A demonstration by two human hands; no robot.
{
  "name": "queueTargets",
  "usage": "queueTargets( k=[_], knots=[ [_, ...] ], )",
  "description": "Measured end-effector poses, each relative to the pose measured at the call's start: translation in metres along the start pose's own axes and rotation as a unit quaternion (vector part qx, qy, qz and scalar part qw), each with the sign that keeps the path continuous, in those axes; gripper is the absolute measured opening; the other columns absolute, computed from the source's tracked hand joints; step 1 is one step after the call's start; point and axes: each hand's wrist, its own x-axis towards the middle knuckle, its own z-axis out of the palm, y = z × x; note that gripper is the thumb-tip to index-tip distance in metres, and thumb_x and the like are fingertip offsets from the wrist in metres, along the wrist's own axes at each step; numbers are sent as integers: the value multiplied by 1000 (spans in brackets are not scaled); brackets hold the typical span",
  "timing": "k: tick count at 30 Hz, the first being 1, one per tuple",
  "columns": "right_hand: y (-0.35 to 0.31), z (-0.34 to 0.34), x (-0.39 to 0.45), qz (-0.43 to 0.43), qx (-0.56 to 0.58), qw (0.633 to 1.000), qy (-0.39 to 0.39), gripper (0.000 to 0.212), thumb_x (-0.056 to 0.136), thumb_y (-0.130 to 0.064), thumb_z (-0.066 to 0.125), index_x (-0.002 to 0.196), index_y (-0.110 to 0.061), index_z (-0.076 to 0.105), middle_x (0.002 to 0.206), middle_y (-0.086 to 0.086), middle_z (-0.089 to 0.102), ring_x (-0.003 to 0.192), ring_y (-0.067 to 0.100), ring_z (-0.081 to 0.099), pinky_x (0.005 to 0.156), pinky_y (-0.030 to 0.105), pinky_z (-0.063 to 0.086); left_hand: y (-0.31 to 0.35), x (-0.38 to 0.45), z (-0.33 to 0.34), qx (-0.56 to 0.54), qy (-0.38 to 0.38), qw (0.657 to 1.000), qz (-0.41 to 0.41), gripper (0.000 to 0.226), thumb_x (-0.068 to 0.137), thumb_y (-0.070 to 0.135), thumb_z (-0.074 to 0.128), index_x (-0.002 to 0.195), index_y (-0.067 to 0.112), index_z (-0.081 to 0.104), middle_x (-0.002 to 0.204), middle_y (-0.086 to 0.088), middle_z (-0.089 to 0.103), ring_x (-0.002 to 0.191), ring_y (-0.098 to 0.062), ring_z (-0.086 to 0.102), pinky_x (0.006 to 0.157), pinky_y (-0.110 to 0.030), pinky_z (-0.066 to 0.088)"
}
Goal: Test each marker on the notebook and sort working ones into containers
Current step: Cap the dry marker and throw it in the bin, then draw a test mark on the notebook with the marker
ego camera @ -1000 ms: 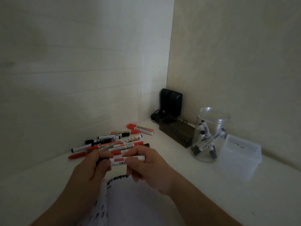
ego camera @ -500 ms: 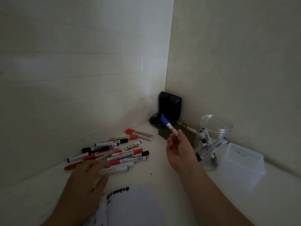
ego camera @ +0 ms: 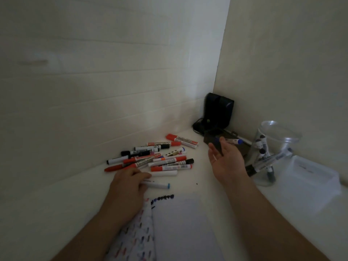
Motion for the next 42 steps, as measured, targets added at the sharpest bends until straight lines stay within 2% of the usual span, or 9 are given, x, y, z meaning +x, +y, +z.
queueTargets(
  k=[6,13,17,21,24,31,36,38,42],
  knots=[
    [24,9,-51,-54,-328,939,-81,34,99,-6,62,128,-24,63,97,5,70,72,16,60,60,28,49,7,-5,-4,59,49,997,23,30,85,24,75,110,36,66,102,6,67,96,-26,57,78,-40,39],
    [43,17,-117,-18,-467,762,-448,21,102,-12,65,122,-16,69,85,8,65,64,20,58,56,26,48,44,-17,-37,-142,1,976,165,29,106,32,44,132,40,53,129,15,63,114,-9,63,94,-29,53],
    [55,10,-119,17,-387,847,-364,37,97,-48,54,117,-24,74,78,9,62,66,19,55,60,31,42,45,-23,-34,-155,-29,980,124,31,106,37,47,136,35,56,119,20,66,105,2,61,88,-16,47],
    [62,-5,-112,9,-353,873,-337,42,91,-47,56,111,-14,71,75,10,65,65,18,59,55,25,46,34,-22,-25,-63,-79,989,103,39,107,51,31,132,36,57,115,17,65,99,1,57,86,-28,48],
    [63,-8,-111,13,-316,882,-349,34,91,-42,57,105,-13,67,73,12,63,61,17,58,50,23,44,41,-20,-27,-103,-99,983,111,34,107,49,31,123,38,60,99,21,65,88,3,59,75,-17,44],
    [56,-13,-98,-8,-335,857,-391,23,100,-30,52,109,-22,72,83,19,67,69,29,57,55,32,44,48,-16,-29,-154,-78,980,98,32,103,37,53,133,39,64,90,40,63,82,15,60,70,-5,38],
    [33,-12,-86,25,-326,875,-358,11,87,-15,65,87,-16,76,80,18,69,62,24,57,56,31,43,42,-21,-28,-135,-92,986,32,48,96,59,50,142,53,38,76,14,58,71,-3,55,63,-27,42],
    [26,-16,-77,-5,-360,873,-330,14,88,-5,73,77,-11,67,68,13,60,56,19,49,49,26,37,35,-23,-26,-48,-96,994,29,55,83,70,54,134,57,41,94,21,51,89,-1,50,74,-28,43],
    [35,-24,-71,-95,-530,783,-310,16,85,-9,76,78,-14,63,64,0,58,54,12,50,52,29,41,28,-25,-22,32,-182,982,32,51,72,81,57,118,60,51,105,26,39,103,-3,41,86,-30,41]
  ],
)
